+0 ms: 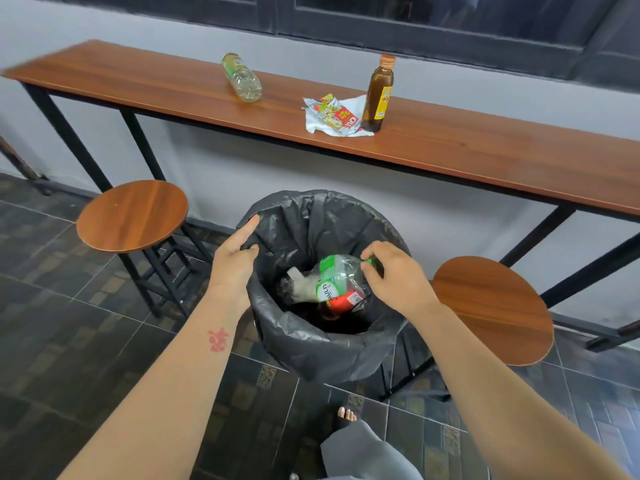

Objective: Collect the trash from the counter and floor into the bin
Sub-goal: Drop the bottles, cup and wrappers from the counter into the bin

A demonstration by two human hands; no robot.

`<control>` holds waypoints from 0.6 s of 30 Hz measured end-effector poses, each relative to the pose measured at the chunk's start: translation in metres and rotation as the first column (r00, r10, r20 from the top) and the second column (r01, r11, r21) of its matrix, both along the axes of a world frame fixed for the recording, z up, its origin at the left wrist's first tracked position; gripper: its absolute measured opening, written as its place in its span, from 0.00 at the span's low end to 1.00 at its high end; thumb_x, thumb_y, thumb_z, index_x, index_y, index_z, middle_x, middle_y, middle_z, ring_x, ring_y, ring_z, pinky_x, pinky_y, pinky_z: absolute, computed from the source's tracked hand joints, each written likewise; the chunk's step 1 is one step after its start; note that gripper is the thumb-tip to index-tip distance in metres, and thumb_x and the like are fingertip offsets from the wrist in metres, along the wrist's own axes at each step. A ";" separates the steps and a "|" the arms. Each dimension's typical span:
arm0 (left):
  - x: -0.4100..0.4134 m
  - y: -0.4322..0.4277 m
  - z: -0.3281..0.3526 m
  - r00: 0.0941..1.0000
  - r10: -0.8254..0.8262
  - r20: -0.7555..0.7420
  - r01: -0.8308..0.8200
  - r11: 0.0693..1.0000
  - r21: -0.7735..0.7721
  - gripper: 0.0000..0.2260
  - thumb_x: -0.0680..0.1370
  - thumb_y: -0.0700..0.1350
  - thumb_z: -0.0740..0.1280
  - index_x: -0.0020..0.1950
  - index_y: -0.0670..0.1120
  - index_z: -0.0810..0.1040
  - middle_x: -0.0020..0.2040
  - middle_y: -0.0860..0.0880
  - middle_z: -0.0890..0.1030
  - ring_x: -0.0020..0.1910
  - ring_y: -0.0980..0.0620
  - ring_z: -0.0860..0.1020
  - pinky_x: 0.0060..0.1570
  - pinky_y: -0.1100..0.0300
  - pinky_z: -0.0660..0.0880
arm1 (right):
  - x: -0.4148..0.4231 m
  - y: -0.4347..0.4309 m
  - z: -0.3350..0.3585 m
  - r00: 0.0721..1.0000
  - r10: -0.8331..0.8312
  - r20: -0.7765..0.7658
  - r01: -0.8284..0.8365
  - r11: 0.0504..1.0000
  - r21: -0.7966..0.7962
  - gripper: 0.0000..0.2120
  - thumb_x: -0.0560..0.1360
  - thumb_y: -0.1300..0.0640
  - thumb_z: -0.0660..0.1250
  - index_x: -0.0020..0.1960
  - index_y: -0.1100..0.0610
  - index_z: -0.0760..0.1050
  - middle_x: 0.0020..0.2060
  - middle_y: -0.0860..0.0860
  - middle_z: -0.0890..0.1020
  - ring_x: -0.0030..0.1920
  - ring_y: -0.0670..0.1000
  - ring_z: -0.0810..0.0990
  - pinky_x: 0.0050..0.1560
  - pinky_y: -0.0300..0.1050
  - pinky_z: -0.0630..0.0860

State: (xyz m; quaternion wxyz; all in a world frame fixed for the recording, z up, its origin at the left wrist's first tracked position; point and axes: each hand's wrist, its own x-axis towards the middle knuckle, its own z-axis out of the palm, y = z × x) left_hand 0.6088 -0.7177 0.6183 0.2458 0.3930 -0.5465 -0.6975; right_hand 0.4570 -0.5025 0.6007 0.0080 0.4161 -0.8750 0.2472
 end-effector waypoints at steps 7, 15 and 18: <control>-0.007 -0.031 0.002 0.999 0.029 0.022 -0.029 1.000 -0.008 0.25 0.82 0.32 0.59 0.65 0.60 0.80 0.74 0.54 0.71 0.74 0.50 0.67 0.73 0.47 0.64 | -0.018 -0.045 0.012 1.000 -0.017 -0.015 0.017 1.000 -0.012 0.15 0.77 0.50 0.66 0.62 0.53 0.76 0.63 0.48 0.79 0.65 0.50 0.74 0.64 0.45 0.69; -0.045 -0.084 0.007 0.997 0.016 0.070 -0.015 1.000 -0.019 0.24 0.82 0.32 0.59 0.68 0.58 0.78 0.75 0.54 0.69 0.75 0.51 0.64 0.73 0.52 0.63 | -0.092 -0.139 0.047 0.981 -0.122 -0.148 0.088 0.971 -0.221 0.25 0.79 0.48 0.63 0.73 0.55 0.65 0.73 0.52 0.69 0.72 0.53 0.66 0.72 0.51 0.63; -0.060 -0.103 0.010 0.998 0.023 0.052 -0.024 1.000 0.012 0.23 0.83 0.32 0.58 0.68 0.56 0.78 0.72 0.53 0.73 0.70 0.50 0.72 0.68 0.52 0.71 | -0.128 -0.169 0.059 0.917 -0.385 -0.102 0.313 0.855 -0.414 0.29 0.76 0.48 0.67 0.72 0.58 0.65 0.69 0.55 0.72 0.69 0.56 0.69 0.68 0.51 0.66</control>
